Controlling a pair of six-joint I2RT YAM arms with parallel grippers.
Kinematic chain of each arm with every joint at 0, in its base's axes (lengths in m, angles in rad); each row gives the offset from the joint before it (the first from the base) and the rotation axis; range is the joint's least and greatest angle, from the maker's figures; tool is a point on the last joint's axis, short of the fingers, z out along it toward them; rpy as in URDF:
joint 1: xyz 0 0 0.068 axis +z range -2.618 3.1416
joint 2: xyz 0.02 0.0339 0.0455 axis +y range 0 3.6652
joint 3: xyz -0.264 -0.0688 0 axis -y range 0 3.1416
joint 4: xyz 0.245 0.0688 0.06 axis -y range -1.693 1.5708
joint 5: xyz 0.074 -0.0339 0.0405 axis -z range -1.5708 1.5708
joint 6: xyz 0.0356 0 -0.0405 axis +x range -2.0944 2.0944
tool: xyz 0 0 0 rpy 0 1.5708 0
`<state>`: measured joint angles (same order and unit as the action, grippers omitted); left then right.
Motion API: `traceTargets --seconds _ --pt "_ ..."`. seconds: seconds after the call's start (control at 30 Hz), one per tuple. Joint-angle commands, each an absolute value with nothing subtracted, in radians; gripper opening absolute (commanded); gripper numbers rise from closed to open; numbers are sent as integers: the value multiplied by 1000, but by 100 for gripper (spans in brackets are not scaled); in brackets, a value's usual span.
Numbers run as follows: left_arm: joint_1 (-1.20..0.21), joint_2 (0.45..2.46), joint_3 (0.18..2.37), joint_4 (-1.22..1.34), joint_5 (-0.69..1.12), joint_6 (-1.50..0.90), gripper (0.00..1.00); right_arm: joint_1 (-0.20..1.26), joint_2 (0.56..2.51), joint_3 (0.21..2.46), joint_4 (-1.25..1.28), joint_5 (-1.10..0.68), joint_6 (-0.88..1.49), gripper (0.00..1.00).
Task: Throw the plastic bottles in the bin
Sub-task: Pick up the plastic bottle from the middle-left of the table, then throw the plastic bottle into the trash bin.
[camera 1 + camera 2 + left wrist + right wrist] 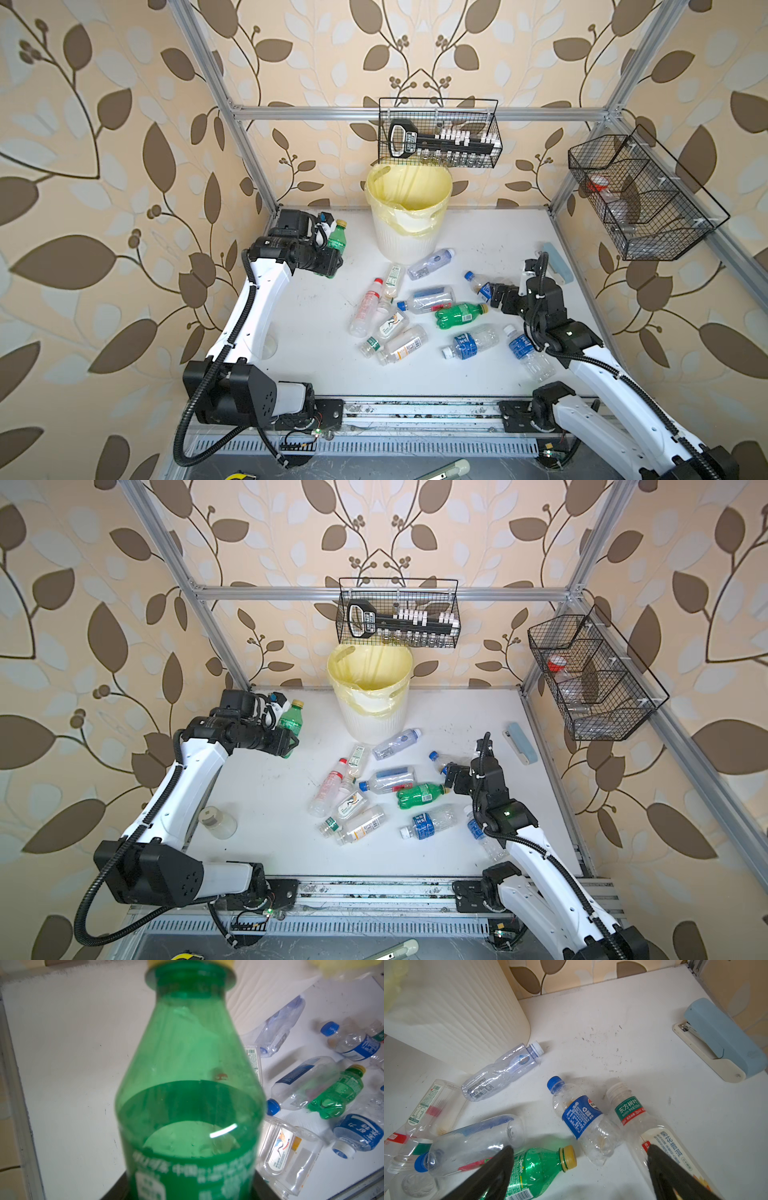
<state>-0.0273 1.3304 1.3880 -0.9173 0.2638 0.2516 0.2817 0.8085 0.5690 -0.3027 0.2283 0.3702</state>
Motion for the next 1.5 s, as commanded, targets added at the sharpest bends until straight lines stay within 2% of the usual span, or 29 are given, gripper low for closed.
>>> traceTargets --seconds 0.0,0.23,0.43,0.7,0.8,0.97,1.13,1.3,1.43,1.47 --pt "-33 1303 1490 -980 315 220 57 280 793 562 -311 238 382 100" --pt "-32 1275 1612 -948 353 142 56 278 819 568 -289 226 398 100" --pt "-33 1228 1693 -958 466 60 57 273 833 583 -285 229 405 100" --pt "-32 1111 1548 -898 516 14 52 268 838 576 -271 249 408 100" --pt "-34 1104 1541 -896 578 -41 51 267 839 572 -268 250 419 100" --pt "-34 1129 1555 -822 577 -106 51 267 829 566 -257 245 437 100" --pt "-74 1260 1662 -775 573 -160 51 266 815 555 -268 257 439 100" --pt "-215 1459 1837 -699 439 -161 54 265 793 557 -294 267 439 100" --pt "-290 1743 2123 -670 379 -189 65 265 769 562 -326 280 443 100" --pt "-290 1825 2223 -695 362 -213 76 265 764 563 -331 280 445 100"
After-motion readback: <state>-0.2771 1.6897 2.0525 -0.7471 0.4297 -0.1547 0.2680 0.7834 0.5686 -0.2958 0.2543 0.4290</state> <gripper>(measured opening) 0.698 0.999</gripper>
